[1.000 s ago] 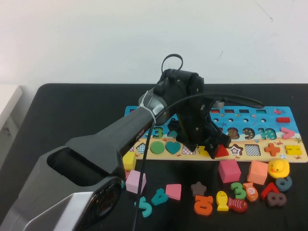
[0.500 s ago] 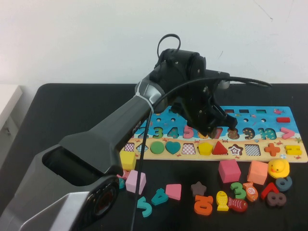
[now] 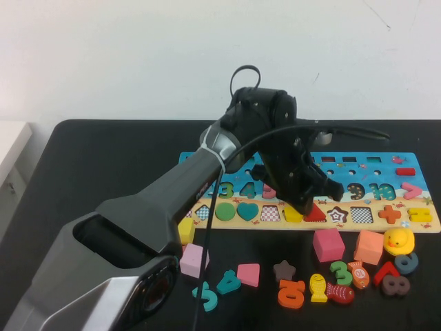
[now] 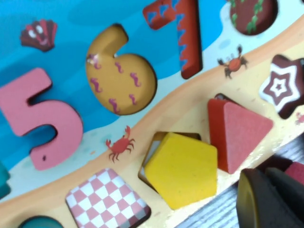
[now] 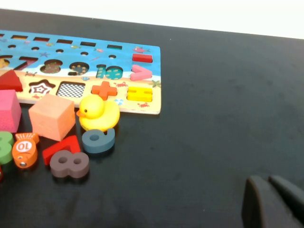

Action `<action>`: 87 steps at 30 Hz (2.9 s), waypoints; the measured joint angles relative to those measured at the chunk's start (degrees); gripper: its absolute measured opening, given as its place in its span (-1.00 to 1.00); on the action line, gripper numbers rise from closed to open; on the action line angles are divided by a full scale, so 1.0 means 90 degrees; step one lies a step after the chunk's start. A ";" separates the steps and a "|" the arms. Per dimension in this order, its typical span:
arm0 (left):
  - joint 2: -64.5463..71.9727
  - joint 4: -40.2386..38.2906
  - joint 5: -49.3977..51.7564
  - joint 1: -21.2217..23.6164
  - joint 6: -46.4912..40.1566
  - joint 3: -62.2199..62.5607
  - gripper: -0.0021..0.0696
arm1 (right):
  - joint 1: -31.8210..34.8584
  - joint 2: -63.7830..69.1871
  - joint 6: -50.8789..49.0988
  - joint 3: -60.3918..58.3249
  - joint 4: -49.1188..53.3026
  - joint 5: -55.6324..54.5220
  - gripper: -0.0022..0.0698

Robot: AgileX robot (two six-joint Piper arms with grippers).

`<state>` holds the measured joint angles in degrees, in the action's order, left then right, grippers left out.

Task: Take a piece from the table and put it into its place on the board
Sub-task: Place the "five-pointed star" into the hole of the five-pointed star

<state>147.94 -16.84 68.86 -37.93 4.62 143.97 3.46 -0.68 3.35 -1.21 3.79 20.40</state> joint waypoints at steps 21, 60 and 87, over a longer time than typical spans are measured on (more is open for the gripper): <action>0.0206 0.0314 0.0171 -0.0004 0.0037 0.0005 -0.94 | 0.0000 0.0000 0.0000 0.0000 0.0000 0.0000 -0.89; 0.0298 0.0090 -0.0500 -0.0004 -0.0575 0.0585 -0.94 | 0.0000 0.0000 0.0000 0.0000 0.0000 0.0000 -0.89; 0.0316 0.0595 -0.0178 -0.0004 -0.0671 0.0791 -0.94 | 0.0000 0.0000 0.0000 0.0000 0.0000 0.0000 -0.89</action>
<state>150.78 -11.49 67.25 -37.96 -1.42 151.09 3.46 -0.68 3.35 -1.21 3.79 20.40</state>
